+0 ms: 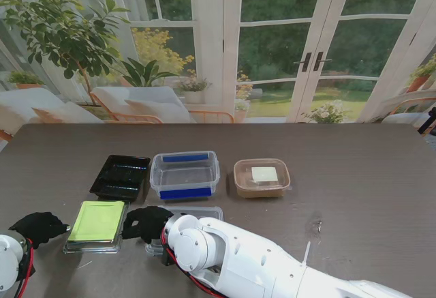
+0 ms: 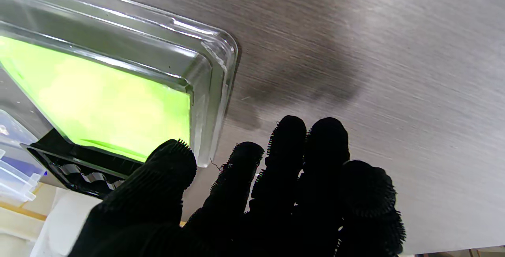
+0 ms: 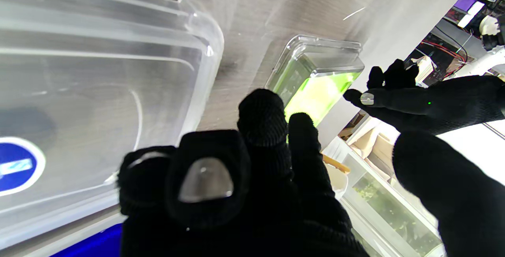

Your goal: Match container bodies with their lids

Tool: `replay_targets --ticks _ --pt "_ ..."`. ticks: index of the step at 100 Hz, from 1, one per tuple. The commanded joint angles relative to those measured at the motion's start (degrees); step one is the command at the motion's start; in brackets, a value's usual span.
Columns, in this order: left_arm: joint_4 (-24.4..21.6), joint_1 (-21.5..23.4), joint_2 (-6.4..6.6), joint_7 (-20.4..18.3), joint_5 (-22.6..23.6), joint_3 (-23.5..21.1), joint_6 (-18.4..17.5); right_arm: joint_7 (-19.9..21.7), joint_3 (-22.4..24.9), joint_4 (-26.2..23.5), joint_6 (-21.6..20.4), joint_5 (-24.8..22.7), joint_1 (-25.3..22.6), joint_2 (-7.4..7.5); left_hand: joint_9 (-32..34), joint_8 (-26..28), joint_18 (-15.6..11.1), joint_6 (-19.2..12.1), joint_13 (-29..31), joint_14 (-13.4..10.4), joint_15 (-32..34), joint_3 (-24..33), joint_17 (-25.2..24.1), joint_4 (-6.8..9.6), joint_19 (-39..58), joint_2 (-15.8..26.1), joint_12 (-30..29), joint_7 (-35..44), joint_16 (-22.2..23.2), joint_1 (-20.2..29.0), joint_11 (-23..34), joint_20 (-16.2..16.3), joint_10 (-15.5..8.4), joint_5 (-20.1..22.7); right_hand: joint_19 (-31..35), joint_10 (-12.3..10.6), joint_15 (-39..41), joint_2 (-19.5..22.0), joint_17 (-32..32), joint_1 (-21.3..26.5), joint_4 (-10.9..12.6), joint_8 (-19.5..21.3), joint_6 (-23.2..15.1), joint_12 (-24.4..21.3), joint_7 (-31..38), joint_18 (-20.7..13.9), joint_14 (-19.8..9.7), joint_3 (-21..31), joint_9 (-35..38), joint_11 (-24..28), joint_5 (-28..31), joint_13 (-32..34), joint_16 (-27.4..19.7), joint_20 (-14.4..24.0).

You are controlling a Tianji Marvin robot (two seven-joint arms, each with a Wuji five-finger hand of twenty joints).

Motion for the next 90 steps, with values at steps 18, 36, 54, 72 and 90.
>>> replay_targets --ticks 18,36,54,72,90 --pt "0.2 -0.5 0.30 -3.6 0.1 0.6 -1.0 1.8 -0.3 1.4 -1.3 1.5 -0.1 -0.80 -1.7 -0.1 -2.6 -1.5 -2.7 1.1 -0.9 0.2 -1.4 2.15 -0.7 0.8 -1.6 -0.4 0.4 -1.9 -0.9 2.4 1.3 -0.2 3.0 1.1 0.8 0.8 14.3 -2.3 0.3 -0.5 -1.2 -0.7 -0.7 -0.5 0.6 0.1 0.0 0.9 1.0 1.5 -0.3 1.8" --pt "0.1 -0.6 0.43 -4.4 -0.2 0.8 -1.4 1.9 -0.8 1.8 -2.0 2.0 -0.4 -1.34 -2.2 -0.1 -3.1 -2.0 -3.9 1.0 -1.8 -0.5 -2.4 2.18 -1.4 1.0 -3.4 -0.4 0.4 -1.6 -2.7 3.4 1.1 -0.2 3.0 1.0 0.9 1.0 14.3 -2.3 0.3 -0.6 -1.3 -0.7 -1.0 -0.4 0.6 0.0 0.0 1.0 0.9 1.5 -0.2 2.0" --pt "-0.1 -0.3 0.57 -5.3 -1.1 0.9 -2.0 2.1 -1.2 2.3 -2.6 2.5 -0.6 -1.83 -2.2 0.0 -3.3 -1.9 -4.6 0.8 -2.4 -0.9 -3.5 2.19 -2.2 1.3 -4.4 -0.3 0.3 -1.2 -3.5 3.9 1.0 -0.1 3.1 1.1 1.0 1.1 14.2 -2.2 0.3 -0.6 -1.3 -0.7 -1.0 -0.5 0.7 0.0 0.1 1.0 0.6 1.5 -0.2 2.1" --pt "-0.1 -0.1 0.67 -5.8 -1.3 0.7 -2.8 2.6 -1.5 2.7 -3.3 2.9 -1.0 -1.99 -1.9 0.1 -3.3 -1.8 -4.6 0.8 -2.5 -1.3 -3.7 2.19 -2.5 1.3 -4.8 0.0 0.3 -0.9 -3.8 4.3 1.0 0.4 3.1 1.2 1.1 1.2 14.1 -2.2 0.3 -0.5 -1.3 -0.7 -0.9 -0.4 0.9 0.0 0.2 1.1 0.7 1.5 -0.1 2.3" --pt "0.9 -0.4 0.74 -5.7 -1.0 0.6 -4.2 2.9 -1.9 2.9 -4.0 3.2 -1.3 -2.19 -1.8 0.2 -3.5 -1.8 -5.1 0.7 -2.9 -1.7 -4.3 2.21 -3.0 1.4 -5.1 0.2 0.2 -0.7 -4.2 4.6 0.7 0.5 3.1 1.4 1.1 1.3 14.1 -2.1 0.3 -0.6 -1.5 -0.7 -1.2 -0.3 0.9 0.0 0.2 1.0 0.0 1.5 -0.1 2.4"
